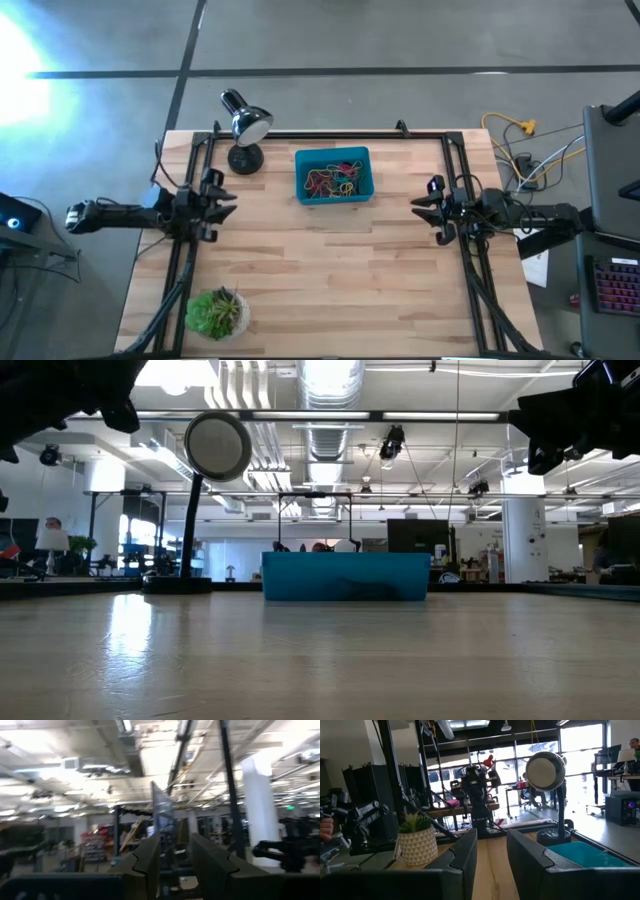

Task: Pick and place rubber bands into bin
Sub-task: Return to Home Position

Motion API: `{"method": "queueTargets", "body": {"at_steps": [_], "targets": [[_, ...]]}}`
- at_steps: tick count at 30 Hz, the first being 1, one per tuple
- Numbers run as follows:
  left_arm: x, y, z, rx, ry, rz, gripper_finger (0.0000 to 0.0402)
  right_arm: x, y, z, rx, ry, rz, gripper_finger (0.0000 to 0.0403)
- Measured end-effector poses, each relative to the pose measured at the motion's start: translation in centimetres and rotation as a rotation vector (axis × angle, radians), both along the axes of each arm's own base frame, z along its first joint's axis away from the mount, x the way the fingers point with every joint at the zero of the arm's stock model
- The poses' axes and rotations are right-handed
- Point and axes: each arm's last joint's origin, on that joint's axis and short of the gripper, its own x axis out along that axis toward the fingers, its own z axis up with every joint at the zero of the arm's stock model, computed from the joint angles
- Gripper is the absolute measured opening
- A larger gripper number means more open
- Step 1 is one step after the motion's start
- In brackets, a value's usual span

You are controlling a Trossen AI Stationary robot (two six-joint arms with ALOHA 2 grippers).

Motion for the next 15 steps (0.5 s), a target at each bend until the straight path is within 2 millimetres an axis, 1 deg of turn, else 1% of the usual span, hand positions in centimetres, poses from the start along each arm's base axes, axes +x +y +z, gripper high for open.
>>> {"method": "queueTargets", "body": {"at_steps": [4,9,11,15], "targets": [[-0.5,-0.2,0.1,0.043,-0.018,-0.048,0.0091,0.0,0.0,0.0,0.0,-0.002,0.0,0.0096],[-1.6,-0.2,0.1,0.044,-0.045,-0.053,0.0091,0.0,0.0,0.0,0.0,-0.005,0.001,0.0096],[-1.1,-0.2,-0.3,0.03,0.014,-0.068,0.0091,0.0,0.0,0.1,0.0,-0.006,0.001,0.0096],[-0.9,-0.3,-0.4,0.015,0.032,-0.085,0.0091,0.0,0.0,0.1,0.0,-0.006,0.001,0.0096]]}}
